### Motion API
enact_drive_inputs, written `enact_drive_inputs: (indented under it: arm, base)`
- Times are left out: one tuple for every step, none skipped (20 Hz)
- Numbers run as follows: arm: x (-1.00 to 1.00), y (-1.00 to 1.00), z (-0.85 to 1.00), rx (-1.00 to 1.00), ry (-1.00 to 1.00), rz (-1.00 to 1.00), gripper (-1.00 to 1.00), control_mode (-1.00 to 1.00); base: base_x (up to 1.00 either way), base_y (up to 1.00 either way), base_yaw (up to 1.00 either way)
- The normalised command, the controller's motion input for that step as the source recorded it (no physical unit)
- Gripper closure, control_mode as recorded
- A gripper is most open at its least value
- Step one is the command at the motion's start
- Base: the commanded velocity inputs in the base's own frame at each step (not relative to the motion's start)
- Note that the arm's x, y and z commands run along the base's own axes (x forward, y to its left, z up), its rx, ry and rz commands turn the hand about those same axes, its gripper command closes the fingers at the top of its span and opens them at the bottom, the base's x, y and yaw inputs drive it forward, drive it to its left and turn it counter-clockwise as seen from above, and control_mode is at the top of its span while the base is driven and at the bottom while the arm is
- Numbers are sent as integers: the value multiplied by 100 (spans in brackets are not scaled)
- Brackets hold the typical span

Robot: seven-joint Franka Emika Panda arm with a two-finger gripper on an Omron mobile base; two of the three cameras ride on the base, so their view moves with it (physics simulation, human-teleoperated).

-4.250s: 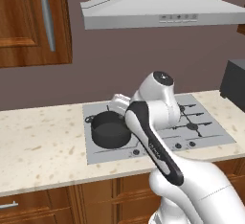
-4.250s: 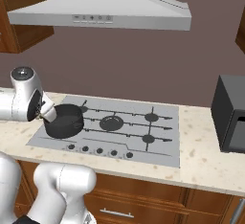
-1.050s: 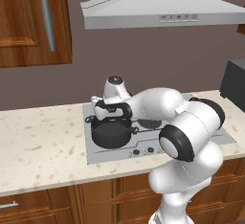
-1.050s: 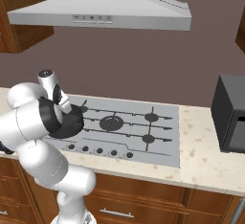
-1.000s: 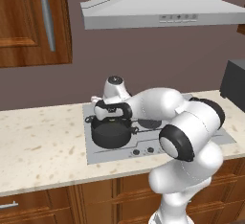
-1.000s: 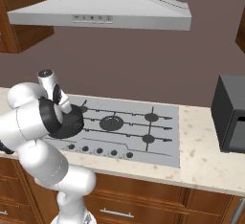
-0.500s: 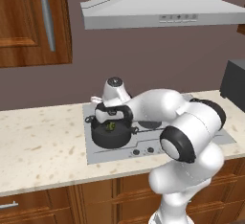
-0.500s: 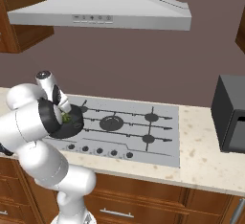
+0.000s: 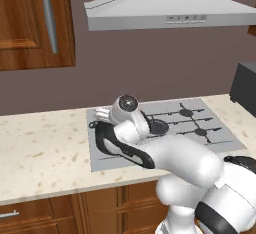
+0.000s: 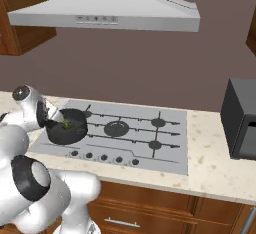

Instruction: Turn on the burner for the pot on the stove. Wait thirty seconds for the pot to heat up. Then add the broccoli to the pot.

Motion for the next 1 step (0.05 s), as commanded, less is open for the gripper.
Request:
enact_drive_inputs:
  arm:
    - [-100, -7, 36, 3, -40, 0, -100, -100]
  base:
    - [0, 0, 0]
